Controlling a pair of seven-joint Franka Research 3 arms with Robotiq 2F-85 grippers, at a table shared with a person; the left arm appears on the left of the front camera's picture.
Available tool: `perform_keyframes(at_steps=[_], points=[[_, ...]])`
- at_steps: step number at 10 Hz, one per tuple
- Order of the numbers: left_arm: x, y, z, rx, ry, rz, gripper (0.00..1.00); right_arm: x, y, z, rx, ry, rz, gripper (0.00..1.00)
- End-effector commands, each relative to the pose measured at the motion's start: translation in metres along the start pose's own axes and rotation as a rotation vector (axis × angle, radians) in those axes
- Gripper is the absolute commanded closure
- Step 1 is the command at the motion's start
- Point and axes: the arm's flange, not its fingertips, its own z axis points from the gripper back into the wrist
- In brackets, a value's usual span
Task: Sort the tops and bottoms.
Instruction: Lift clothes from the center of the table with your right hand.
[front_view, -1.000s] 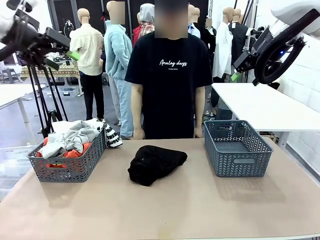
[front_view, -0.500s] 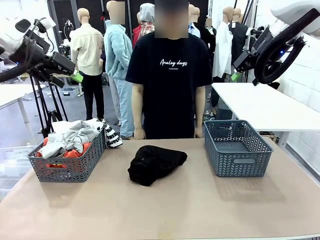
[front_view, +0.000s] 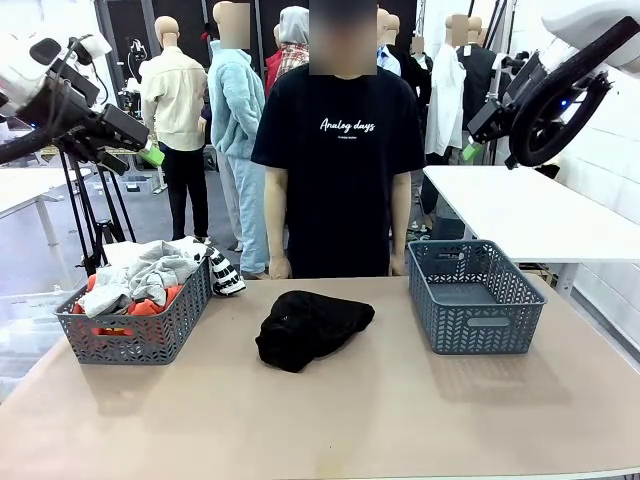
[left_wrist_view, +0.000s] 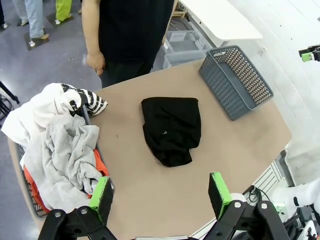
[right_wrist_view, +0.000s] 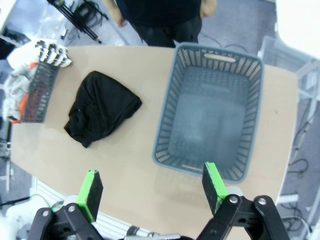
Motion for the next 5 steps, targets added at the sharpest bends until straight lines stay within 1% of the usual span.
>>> perform_keyframes(at_steps=[1, 2, 3, 4, 5], points=[[0.0, -0.001, -0.001, -0.011, -0.006, 0.008, 0.0, 0.017, 0.032, 0.007, 0.005, -0.078, 0.099, 0.0], [0.0, -0.001, -0.001, -0.011, -0.006, 0.008, 0.0, 0.04, 0.057, -0.015, 0.016, -0.081, 0.175, 0.0], [0.0, -0.001, -0.001, -0.011, -0.006, 0.008, 0.0, 0.059, 0.086, -0.044, 0.028, -0.043, 0.236, 0.0], [0.0, -0.001, -0.001, -0.011, -0.006, 0.008, 0.0, 0.071, 0.116, -0.08, 0.008, 0.043, 0.311, 0.0], [0.0, -0.001, -0.001, -0.011, -0.006, 0.008, 0.0, 0.079, 0.139, -0.121, -0.038, 0.129, 0.376, 0.0]])
